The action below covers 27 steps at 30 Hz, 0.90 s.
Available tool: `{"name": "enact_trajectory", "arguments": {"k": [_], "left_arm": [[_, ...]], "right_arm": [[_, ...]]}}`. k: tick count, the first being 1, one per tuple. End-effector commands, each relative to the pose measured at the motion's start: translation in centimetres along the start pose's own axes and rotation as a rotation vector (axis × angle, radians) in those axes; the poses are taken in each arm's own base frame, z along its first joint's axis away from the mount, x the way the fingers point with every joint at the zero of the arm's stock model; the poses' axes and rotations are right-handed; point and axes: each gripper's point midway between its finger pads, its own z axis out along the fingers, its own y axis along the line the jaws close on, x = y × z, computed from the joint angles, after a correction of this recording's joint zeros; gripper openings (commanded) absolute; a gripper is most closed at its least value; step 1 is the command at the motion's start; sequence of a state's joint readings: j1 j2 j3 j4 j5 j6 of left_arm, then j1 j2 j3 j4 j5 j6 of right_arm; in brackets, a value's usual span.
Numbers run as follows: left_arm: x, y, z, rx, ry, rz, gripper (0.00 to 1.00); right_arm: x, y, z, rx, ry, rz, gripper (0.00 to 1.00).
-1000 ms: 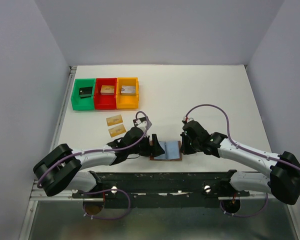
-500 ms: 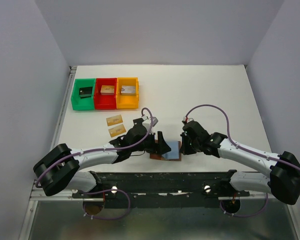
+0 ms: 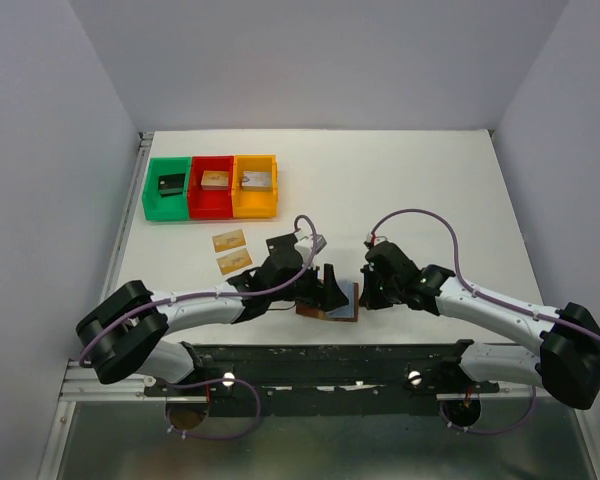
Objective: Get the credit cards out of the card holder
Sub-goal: Remove the credit card from the card holder.
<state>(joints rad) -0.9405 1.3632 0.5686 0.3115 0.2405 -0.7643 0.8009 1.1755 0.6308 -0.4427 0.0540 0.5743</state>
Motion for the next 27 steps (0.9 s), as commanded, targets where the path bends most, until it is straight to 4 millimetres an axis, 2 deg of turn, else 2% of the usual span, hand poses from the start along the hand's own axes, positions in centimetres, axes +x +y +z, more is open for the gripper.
{"name": "enact_trajectory", "arguments": {"k": [1, 5, 10, 16, 17, 19, 23, 27], "left_arm": [[0.3, -0.3, 0.4, 0.003, 0.028, 0.021, 0.8], [0.4, 1.1, -0.1, -0.063, -0.002, 0.003, 0.8], [-0.3, 3.1, -2.0, -0.178, -0.085, -0.018, 0.8], [-2.4, 6.1, -5.5, -0.388, -0.214, -0.001, 0.79], [-3.3, 6.0, -6.2, -0.399, -0.253, 0.01, 0.79], [-3.8, 6.2, -7.1, -0.423, -0.271, 0.04, 0.79], [-4.6, 4.3, -6.5, -0.349, -0.255, 0.102, 0.79], [-3.9, 3.4, -4.1, -0.306, -0.145, 0.13, 0.78]], "right_arm": [[0.2, -0.2, 0.0, 0.001, -0.004, -0.008, 0.0], [0.3, -0.3, -0.1, 0.005, -0.008, -0.009, 0.0], [0.3, -0.4, -0.2, 0.002, -0.01, -0.012, 0.0], [-0.5, 0.8, -1.1, -0.06, -0.045, -0.017, 0.0], [-0.6, 0.9, -1.2, -0.066, -0.05, -0.02, 0.0], [-0.7, 0.9, -1.3, -0.07, -0.05, -0.022, 0.0], [-1.0, 1.2, -1.6, -0.082, -0.06, -0.026, 0.0], [-1.2, 1.6, -1.8, -0.099, -0.066, -0.026, 0.0]]}}
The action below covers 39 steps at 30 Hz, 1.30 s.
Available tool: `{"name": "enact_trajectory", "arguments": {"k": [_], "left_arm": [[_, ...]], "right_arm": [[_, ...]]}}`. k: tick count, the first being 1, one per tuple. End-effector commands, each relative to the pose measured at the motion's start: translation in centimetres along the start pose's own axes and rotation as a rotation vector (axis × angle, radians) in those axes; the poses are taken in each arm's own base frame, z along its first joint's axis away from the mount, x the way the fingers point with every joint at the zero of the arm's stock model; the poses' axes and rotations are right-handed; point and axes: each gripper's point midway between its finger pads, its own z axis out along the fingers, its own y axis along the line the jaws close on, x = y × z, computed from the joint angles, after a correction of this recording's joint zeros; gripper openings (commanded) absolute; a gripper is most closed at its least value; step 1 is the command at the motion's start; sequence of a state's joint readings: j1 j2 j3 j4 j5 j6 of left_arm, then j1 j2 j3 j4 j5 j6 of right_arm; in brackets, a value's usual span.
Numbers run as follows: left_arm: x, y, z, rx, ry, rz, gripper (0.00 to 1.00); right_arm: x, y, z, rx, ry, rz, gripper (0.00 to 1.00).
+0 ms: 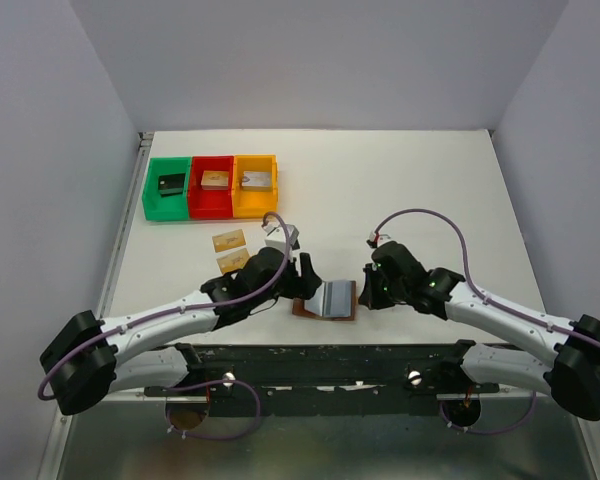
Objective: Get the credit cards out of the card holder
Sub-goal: Remove the credit card from the card holder.
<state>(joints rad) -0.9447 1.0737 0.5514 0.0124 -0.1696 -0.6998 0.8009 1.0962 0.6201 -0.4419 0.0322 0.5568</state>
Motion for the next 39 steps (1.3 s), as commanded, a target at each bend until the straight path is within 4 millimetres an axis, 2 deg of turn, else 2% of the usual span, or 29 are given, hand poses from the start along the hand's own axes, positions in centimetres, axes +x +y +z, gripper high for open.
{"name": "enact_trajectory", "arguments": {"k": [1, 6, 11, 22, 33, 39], "left_arm": [[1.0, -1.7, 1.7, 0.046, 0.104, 0.081, 0.78], [2.4, -3.2, 3.3, 0.086, 0.199, 0.104, 0.8], [3.1, -3.2, 4.1, 0.071, 0.227, 0.112, 0.8], [4.2, -2.6, 4.7, 0.043, 0.27, 0.124, 0.8], [4.3, -3.7, 5.0, 0.062, 0.283, 0.149, 0.81], [5.0, -3.6, 5.3, 0.049, 0.307, 0.164, 0.83]], "right_arm": [[-0.6, 0.9, -0.5, -0.045, -0.024, -0.011, 0.0], [-0.9, 2.2, -1.1, -0.12, -0.037, -0.023, 0.0], [-1.1, 2.3, -1.4, -0.134, -0.05, -0.026, 0.0], [-1.5, 2.4, -1.6, -0.134, -0.065, -0.025, 0.0], [-1.6, 2.7, -1.7, -0.145, -0.066, -0.029, 0.0], [-1.5, 2.6, -1.6, -0.142, -0.059, -0.035, 0.0]]}}
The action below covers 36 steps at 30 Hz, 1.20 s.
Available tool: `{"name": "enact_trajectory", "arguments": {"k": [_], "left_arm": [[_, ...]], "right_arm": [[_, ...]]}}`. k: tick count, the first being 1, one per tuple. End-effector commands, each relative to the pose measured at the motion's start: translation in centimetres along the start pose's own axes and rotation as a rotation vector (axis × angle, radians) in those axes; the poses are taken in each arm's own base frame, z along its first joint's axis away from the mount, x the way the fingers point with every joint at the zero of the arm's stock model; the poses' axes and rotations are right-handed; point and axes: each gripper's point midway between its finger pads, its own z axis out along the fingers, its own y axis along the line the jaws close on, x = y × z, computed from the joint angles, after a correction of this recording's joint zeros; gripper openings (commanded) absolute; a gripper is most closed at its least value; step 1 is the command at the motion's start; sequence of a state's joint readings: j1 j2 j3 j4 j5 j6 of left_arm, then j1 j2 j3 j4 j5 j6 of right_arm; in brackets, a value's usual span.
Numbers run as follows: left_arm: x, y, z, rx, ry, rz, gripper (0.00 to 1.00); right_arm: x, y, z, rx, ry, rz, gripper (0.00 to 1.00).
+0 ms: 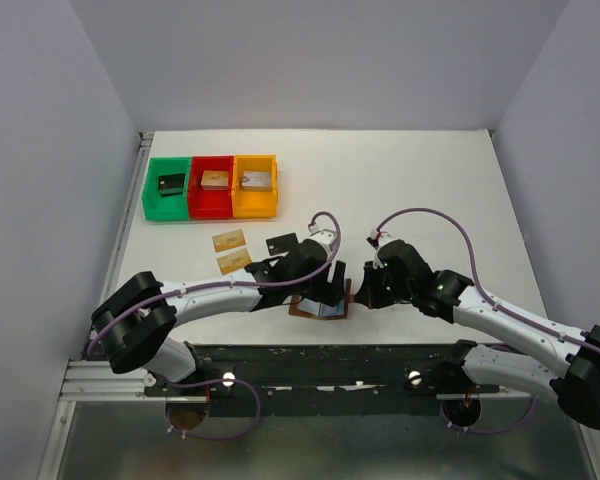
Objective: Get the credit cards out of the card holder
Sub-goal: Remove the credit card from the card holder.
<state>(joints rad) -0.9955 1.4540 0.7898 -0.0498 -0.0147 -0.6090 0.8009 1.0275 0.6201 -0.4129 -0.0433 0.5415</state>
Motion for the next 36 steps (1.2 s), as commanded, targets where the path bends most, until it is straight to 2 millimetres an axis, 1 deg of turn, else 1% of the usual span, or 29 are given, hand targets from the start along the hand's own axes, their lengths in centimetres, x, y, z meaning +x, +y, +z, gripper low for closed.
{"name": "enact_trajectory", "arguments": {"k": [1, 6, 19, 23, 29, 33, 34, 35, 36], "left_arm": [[0.5, -0.3, 0.5, -0.004, 0.034, 0.027, 0.83], [1.0, 0.6, 0.6, -0.059, 0.048, 0.024, 0.82], [0.9, 2.6, -0.3, -0.16, 0.023, 0.017, 0.8], [0.7, 3.2, -1.2, -0.187, -0.008, -0.001, 0.81], [0.0, 4.0, -3.0, -0.213, -0.079, -0.027, 0.81], [0.3, 5.0, -3.6, -0.25, -0.091, -0.039, 0.81], [0.5, 5.3, -3.7, -0.257, -0.09, -0.048, 0.81], [0.7, 5.5, -3.7, -0.262, -0.088, -0.054, 0.81], [0.7, 5.4, -3.7, -0.251, -0.095, -0.055, 0.81]], "right_arm": [[-0.7, 0.7, -0.2, -0.028, -0.017, -0.021, 0.0], [-0.7, 0.6, -0.2, -0.022, -0.015, -0.019, 0.0], [-1.0, 0.6, -0.2, -0.019, -0.018, -0.02, 0.0], [-0.7, 0.5, -0.2, -0.013, -0.015, -0.02, 0.0], [-0.7, -0.2, -0.3, 0.017, -0.02, -0.032, 0.0], [-0.5, -0.7, -0.3, 0.039, -0.01, -0.043, 0.0], [-0.6, -1.1, -0.2, 0.066, -0.018, -0.047, 0.0], [-0.7, -1.2, -0.2, 0.068, -0.021, -0.049, 0.0], [-0.6, -1.2, -0.2, 0.067, -0.017, -0.053, 0.0]]}}
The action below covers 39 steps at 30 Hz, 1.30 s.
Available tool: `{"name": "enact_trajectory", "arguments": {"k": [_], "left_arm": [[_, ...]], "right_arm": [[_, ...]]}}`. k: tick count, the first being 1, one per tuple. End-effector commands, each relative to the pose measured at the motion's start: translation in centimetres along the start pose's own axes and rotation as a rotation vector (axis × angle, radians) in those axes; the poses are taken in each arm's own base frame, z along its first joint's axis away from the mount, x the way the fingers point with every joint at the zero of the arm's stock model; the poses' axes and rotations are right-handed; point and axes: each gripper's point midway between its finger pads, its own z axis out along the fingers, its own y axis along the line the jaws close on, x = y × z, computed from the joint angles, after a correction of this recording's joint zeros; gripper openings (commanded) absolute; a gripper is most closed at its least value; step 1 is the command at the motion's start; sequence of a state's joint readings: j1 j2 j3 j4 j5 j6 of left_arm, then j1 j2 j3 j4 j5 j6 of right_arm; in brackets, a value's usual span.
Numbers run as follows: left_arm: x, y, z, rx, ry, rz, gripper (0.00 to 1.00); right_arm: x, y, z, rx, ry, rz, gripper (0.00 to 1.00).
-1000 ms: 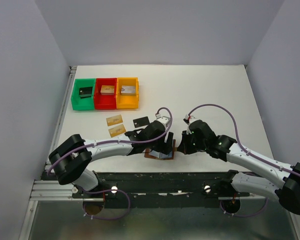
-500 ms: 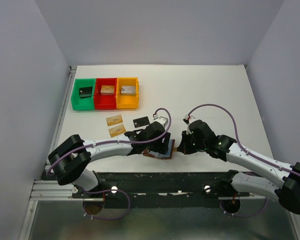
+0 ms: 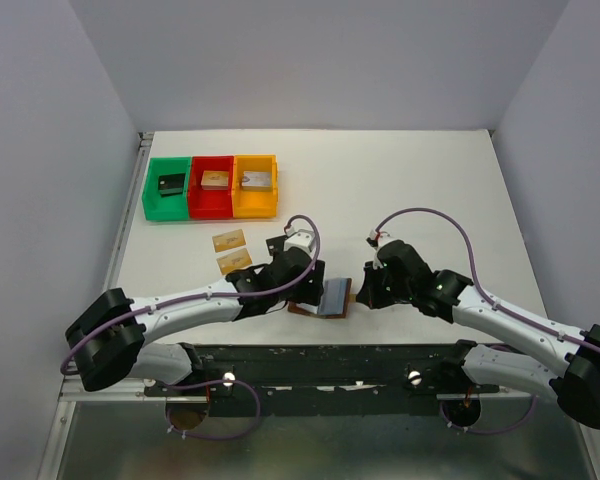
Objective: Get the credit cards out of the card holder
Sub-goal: Remove the credit card from the card holder.
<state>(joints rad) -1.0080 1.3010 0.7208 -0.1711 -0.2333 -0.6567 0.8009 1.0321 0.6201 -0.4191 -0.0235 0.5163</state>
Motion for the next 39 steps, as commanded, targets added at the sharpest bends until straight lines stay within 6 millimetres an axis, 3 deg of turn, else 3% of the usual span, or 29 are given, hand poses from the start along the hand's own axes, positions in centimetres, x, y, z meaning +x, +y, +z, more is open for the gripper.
{"name": "enact_trajectory", "arguments": {"k": [1, 7, 14, 39], "left_arm": [[0.7, 1.4, -0.2, -0.04, -0.015, -0.02, 0.81], [-0.8, -1.7, 0.0, 0.06, -0.01, 0.044, 0.88], [-0.4, -4.2, 1.3, 0.085, 0.043, 0.107, 0.91], [0.8, -3.6, 2.8, 0.026, 0.103, 0.135, 0.89]], "right_arm": [[-0.7, -0.7, -0.3, 0.043, -0.018, -0.027, 0.0], [-0.7, -0.4, -0.2, 0.035, -0.012, -0.021, 0.0], [-1.4, 0.9, -1.0, -0.027, -0.032, -0.02, 0.0], [-1.7, 1.1, -1.4, -0.035, -0.042, -0.021, 0.0]]}}
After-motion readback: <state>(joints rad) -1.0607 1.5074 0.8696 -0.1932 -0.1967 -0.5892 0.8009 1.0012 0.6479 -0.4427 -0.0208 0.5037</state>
